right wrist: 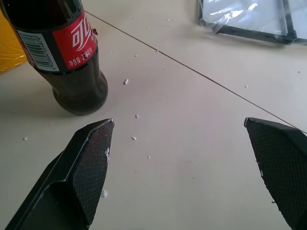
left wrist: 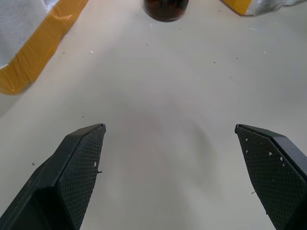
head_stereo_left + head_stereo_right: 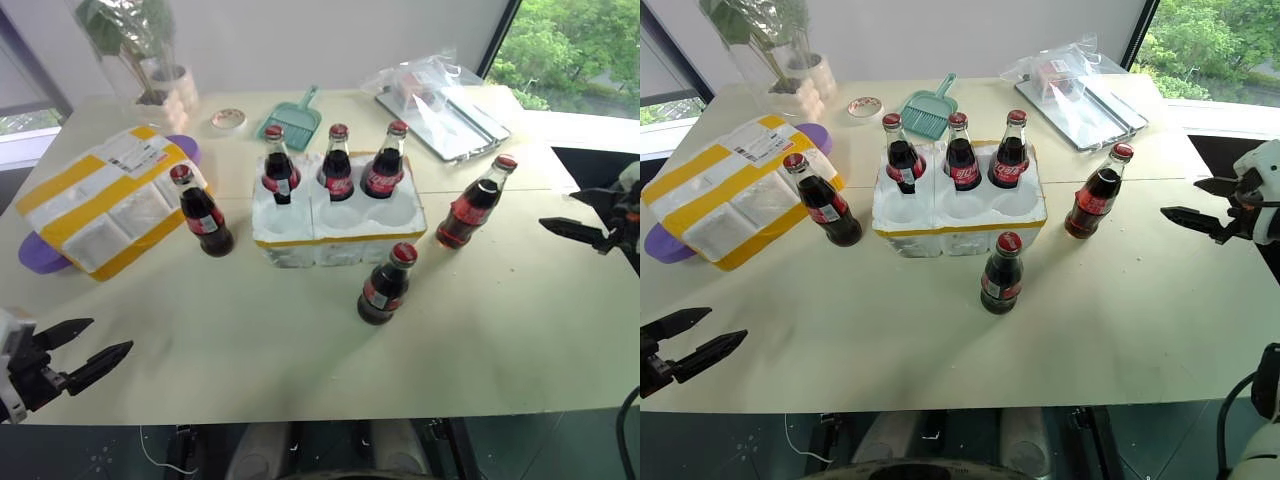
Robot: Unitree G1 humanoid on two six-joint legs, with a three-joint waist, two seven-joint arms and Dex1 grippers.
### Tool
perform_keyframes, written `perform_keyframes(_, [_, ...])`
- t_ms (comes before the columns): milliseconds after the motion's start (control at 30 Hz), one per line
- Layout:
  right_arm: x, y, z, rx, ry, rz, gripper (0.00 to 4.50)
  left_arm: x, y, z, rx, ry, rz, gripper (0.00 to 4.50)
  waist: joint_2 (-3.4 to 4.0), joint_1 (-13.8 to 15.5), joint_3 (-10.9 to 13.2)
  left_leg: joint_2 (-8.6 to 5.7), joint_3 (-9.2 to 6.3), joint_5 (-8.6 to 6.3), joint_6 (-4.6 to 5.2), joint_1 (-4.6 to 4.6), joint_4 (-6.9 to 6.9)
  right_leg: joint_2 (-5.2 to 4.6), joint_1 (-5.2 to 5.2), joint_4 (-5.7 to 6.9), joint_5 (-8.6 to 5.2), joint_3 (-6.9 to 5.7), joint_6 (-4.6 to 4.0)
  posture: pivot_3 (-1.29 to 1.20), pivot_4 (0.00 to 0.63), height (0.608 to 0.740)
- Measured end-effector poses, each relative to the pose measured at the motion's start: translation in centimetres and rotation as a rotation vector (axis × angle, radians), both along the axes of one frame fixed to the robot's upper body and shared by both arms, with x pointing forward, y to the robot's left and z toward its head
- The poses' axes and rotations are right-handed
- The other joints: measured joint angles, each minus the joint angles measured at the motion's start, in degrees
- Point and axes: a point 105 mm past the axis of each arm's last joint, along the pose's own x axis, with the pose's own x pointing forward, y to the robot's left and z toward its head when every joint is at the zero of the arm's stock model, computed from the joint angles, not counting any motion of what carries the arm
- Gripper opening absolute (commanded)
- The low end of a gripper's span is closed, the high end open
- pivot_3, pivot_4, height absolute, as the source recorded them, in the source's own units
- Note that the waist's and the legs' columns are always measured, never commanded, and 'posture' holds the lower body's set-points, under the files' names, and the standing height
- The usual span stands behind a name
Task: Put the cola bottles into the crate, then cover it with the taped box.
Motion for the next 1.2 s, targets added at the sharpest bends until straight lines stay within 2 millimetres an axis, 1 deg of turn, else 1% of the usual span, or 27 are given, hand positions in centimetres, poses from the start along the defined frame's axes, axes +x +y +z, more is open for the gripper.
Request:
perform_keyframes(200, [0.0, -0.2, -0.2, -0.002, -0.004, -0.009, 4.46, 1.2, 0.2, 0.8, 0.004, -0.069, 0.037, 4.50, 0.00, 0.0, 0.0, 0.00, 0.00, 0.01, 0.01, 0.00, 0.01, 0.01, 0.00, 0.01, 0.00, 0.00, 0.00, 0.00, 0.150, 0.738])
perform_keyframes(433, [-0.4, -0.5, -1.0, 0.025, 0.021, -0.027, 4.46, 1.5, 0.3, 0.9, -0.025, -0.070, 0.040, 4.50, 0.00, -0.1, 0.0, 0.00, 0.00, 0.03, 0.05, 0.00, 0.01, 0.02, 0.00, 0.02, 0.00, 0.00, 0.01, 0.00, 0.150, 0.738])
perform_keyframes(500, [-0.5, -0.5, -1.1, 0.050, 0.026, -0.032, 4.46, 1.9, 0.2, 1.2, -0.042, -0.085, 0.037, 4.50, 0.00, 0.0, 0.0, 0.00, 0.00, 0.03, 0.05, 0.00, 0.02, 0.01, 0.01, 0.02, 0.01, 0.00, 0.01, 0.00, 0.150, 0.738])
perform_keyframes(567, [-0.5, -0.4, -0.7, 0.087, 0.016, -0.034, 4.46, 2.7, 0.0, 2.1, -0.065, -0.121, 0.025, 4.50, 0.01, 0.1, 0.0, -0.01, -0.02, 0.03, 0.04, 0.00, 0.04, 0.02, 0.01, 0.04, 0.01, -0.01, 0.01, 0.00, 0.150, 0.738])
perform_keyframes(600, [-0.4, -0.3, 0.0, 0.131, 0.006, -0.027, 4.46, 3.3, -0.2, 2.7, -0.084, -0.147, 0.019, 4.50, 0.09, 0.1, 0.0, -0.01, -0.01, 0.02, 0.03, 0.00, 0.05, 0.01, 0.02, 0.04, 0.01, -0.01, 0.01, 0.00, 0.150, 0.738])
perform_keyframes(667, [-0.6, 0.7, 2.0, 0.220, -0.019, 0.039, 4.46, 4.8, -0.6, 3.9, -0.116, -0.213, 0.013, 4.50, 0.23, 0.1, 0.1, -0.02, -0.01, 0.04, 0.06, 0.00, 0.08, 0.02, 0.02, 0.07, 0.02, -0.01, 0.03, 0.00, 0.150, 0.738])
perform_keyframes(700, [-1.0, 1.4, 3.5, 0.256, -0.033, 0.100, 4.46, 5.7, -1.0, 4.4, -0.133, -0.241, 0.004, 4.50, 0.33, 0.1, 0.0, -0.01, -0.02, 0.07, 0.11, 0.00, 0.06, 0.02, 0.01, 0.08, 0.04, -0.02, 0.06, 0.00, 0.150, 0.738])
perform_keyframes(733, [-1.5, 2.2, 5.2, 0.276, -0.051, 0.162, 4.46, 6.3, -1.5, 4.6, -0.148, -0.251, -0.012, 4.50, 0.39, 0.1, 0.0, -0.02, -0.01, 0.08, 0.12, 0.00, 0.03, 0.03, -0.02, 0.09, 0.10, -0.02, 0.17, 0.00, 0.150, 0.738])
perform_keyframes(800, [-2.5, 3.2, 7.6, 0.282, -0.070, 0.238, 4.46, 7.1, -2.3, 4.6, -0.169, -0.250, -0.039, 4.50, 0.39, 0.0, 0.0, -0.01, -0.02, 0.07, 0.13, 0.00, -0.02, 0.04, -0.05, 0.09, 0.13, -0.02, 0.22, 0.00, 0.150, 0.738])
perform_keyframes(900, [-3.5, 5.2, 10.3, 0.297, -0.081, 0.340, 4.46, 8.5, -3.4, 4.5, -0.176, -0.232, -0.094, 4.50, 0.41, -0.2, 0.0, 0.00, -0.01, 0.01, 0.02, 0.00, -0.02, 0.03, -0.08, 0.11, 0.13, -0.01, 0.22, 0.00, 0.150, 0.738])
perform_keyframes(1033, [-4.5, 8.9, 12.4, 0.283, -0.077, 0.487, 4.46, 10.5, -4.8, 4.2, -0.175, -0.223, -0.158, 4.50, 0.42, 0.0, 0.0, 0.00, -0.01, -0.01, -0.03, 0.00, 0.02, 0.04, -0.07, 0.13, 0.14, -0.01, 0.23, 0.00, 0.150, 0.738])
perform_keyframes(1133, [-5.4, 11.7, 13.8, 0.272, -0.083, 0.586, 4.46, 12.2, -5.3, 3.8, -0.161, -0.214, -0.183, 4.50, 0.42, 0.1, 0.0, -0.02, -0.01, 0.02, 0.01, -0.04, 0.01, 0.03, -0.12, 0.13, 0.15, -0.01, 0.25, 0.00, 0.150, 0.738])
perform_keyframes(1200, [-5.9, 13.4, 14.3, 0.262, -0.090, 0.647, 4.46, 13.2, -5.6, 3.6, -0.144, -0.213, -0.198, 4.50, 0.39, 0.2, 0.0, -0.02, -0.02, 0.02, 0.01, -0.06, 0.00, 0.03, -0.13, 0.13, 0.15, -0.02, 0.25, 0.00, 0.150, 0.738])
